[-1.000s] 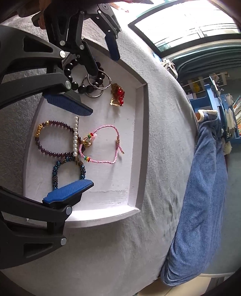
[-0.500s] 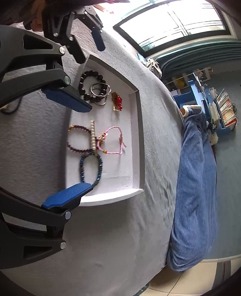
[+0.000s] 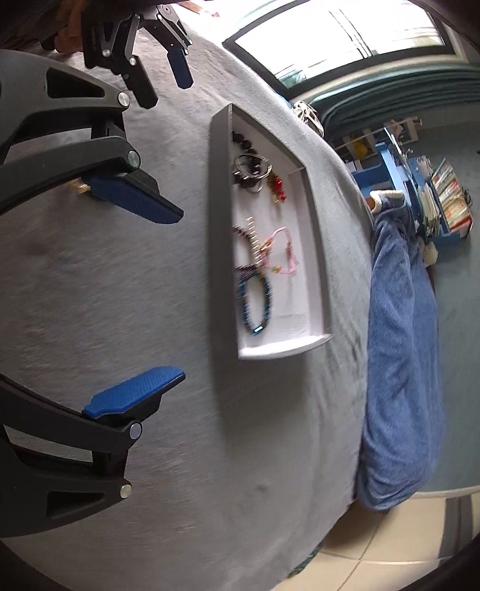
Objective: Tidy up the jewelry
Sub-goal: 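Withdraw both open tools back over the black hair tie and gold clip, then grasp the black hair tie with the left tool while the right grasps the gold ring clip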
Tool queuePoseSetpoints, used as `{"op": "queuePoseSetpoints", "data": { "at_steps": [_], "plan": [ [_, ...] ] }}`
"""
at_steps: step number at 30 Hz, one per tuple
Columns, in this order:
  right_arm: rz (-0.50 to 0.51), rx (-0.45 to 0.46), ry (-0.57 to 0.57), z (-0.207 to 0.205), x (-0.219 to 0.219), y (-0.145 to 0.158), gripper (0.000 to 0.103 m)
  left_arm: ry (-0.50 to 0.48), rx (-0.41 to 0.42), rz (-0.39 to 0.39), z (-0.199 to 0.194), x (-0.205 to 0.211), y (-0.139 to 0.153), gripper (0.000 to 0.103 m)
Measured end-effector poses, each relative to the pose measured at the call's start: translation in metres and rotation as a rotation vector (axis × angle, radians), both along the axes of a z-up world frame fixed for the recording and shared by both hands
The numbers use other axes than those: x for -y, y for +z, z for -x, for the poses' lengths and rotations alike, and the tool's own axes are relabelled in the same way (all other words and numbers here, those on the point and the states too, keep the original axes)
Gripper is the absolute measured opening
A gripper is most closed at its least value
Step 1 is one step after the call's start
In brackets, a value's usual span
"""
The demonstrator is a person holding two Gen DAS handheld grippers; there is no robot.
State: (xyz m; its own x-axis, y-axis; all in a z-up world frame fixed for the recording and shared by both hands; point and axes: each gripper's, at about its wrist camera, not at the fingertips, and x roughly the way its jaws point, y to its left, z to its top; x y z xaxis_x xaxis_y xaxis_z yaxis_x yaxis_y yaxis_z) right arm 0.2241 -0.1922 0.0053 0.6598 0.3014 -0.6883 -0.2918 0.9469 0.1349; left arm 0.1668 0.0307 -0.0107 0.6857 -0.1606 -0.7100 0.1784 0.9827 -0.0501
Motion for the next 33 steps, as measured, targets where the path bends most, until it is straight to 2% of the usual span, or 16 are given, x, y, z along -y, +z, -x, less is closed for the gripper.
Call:
{"op": "queuePoseSetpoints", "data": {
  "at_steps": [10,20,24,26,27,29,30,32,33],
  "plan": [
    [-0.035,-0.051,-0.059,0.024,0.026,-0.022,0.079,-0.067,-0.015,-0.007,0.011,0.022,-0.004,0.080],
    [-0.038,-0.059,-0.062,0.034,0.027,-0.029,0.081,-0.138,-0.062,-0.046,-0.003,0.043,-0.014,0.080],
    [-0.014,-0.051,-0.033,0.037,0.018,-0.029,0.081,-0.161,-0.085,-0.057,-0.006,0.047,-0.019,0.076],
    [-0.004,-0.052,-0.024,0.037,0.015,-0.029,0.081,-0.174,-0.090,-0.056,-0.010,0.049,-0.020,0.071],
    [-0.003,-0.053,-0.023,0.037,0.015,-0.029,0.081,-0.181,-0.093,-0.052,-0.012,0.051,-0.021,0.064],
    [-0.006,-0.056,-0.027,0.037,0.016,-0.030,0.082,-0.187,-0.101,-0.052,-0.017,0.052,-0.021,0.048],
    [-0.009,-0.057,-0.032,0.037,0.017,-0.030,0.082,-0.191,-0.101,-0.048,-0.018,0.053,-0.021,0.043],
    [-0.012,-0.053,-0.034,0.038,0.017,-0.029,0.082,-0.197,-0.097,-0.044,-0.019,0.053,-0.020,0.021],
    [-0.013,-0.051,-0.031,0.039,0.016,-0.028,0.082,-0.200,-0.095,-0.040,-0.018,0.053,-0.020,0.016]
  ]
}}
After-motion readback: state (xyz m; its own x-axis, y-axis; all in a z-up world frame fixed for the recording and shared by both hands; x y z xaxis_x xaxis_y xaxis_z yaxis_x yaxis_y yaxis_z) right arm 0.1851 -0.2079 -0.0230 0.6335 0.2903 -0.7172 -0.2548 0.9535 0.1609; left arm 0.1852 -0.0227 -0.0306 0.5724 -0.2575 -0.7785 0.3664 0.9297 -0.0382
